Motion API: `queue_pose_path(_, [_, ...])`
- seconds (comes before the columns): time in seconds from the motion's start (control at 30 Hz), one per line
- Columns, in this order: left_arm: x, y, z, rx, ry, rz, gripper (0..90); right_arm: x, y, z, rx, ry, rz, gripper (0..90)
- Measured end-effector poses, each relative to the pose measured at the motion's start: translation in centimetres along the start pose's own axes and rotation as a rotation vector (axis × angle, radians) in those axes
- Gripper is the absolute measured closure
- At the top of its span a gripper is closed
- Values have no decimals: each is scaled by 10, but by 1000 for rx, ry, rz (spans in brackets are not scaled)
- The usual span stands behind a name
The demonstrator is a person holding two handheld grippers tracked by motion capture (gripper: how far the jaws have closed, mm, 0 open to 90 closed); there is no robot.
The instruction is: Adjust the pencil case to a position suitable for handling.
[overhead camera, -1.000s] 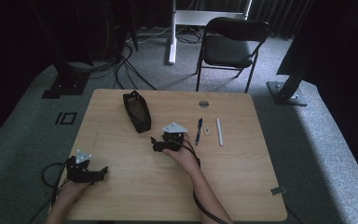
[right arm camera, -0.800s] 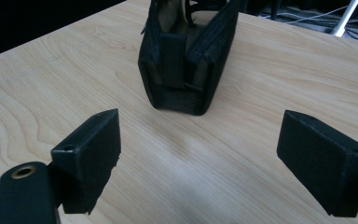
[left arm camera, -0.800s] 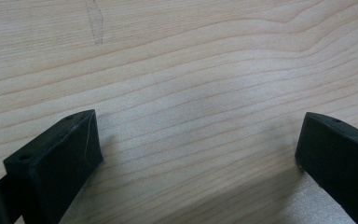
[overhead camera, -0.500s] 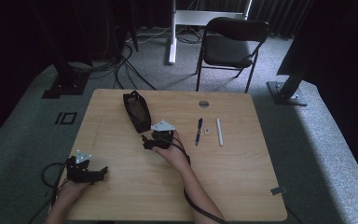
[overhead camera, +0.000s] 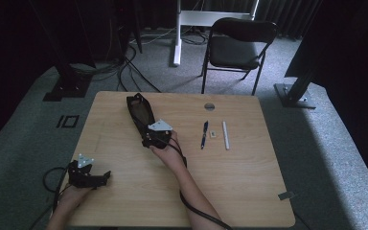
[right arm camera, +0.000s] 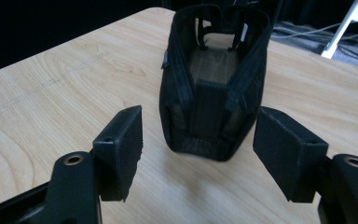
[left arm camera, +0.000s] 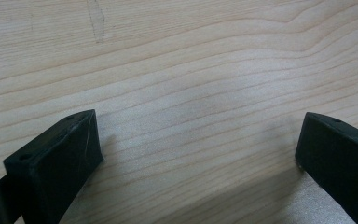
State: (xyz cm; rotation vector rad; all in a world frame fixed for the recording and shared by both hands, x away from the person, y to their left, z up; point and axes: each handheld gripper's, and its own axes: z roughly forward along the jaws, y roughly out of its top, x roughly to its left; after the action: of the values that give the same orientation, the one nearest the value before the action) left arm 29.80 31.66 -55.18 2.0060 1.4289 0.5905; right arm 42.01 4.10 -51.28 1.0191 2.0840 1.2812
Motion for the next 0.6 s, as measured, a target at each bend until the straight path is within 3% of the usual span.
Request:
queue_pose_path(0.13, [0, 0, 0, 0, 0, 0, 3, 4, 3, 5, -10, 14, -26, 394])
queue_pose_path(0.17, [0, 0, 0, 0, 0, 0, 3, 4, 3, 6, -2, 12, -25, 440])
queue_pose_path(0.37, [0, 0, 0, 0, 2, -3, 3, 3, 3, 14, 34, -8, -9, 500])
queue_pose_path(0.6, [0, 0, 0, 0, 3, -3, 3, -2, 2, 20, 51, -5, 53, 596])
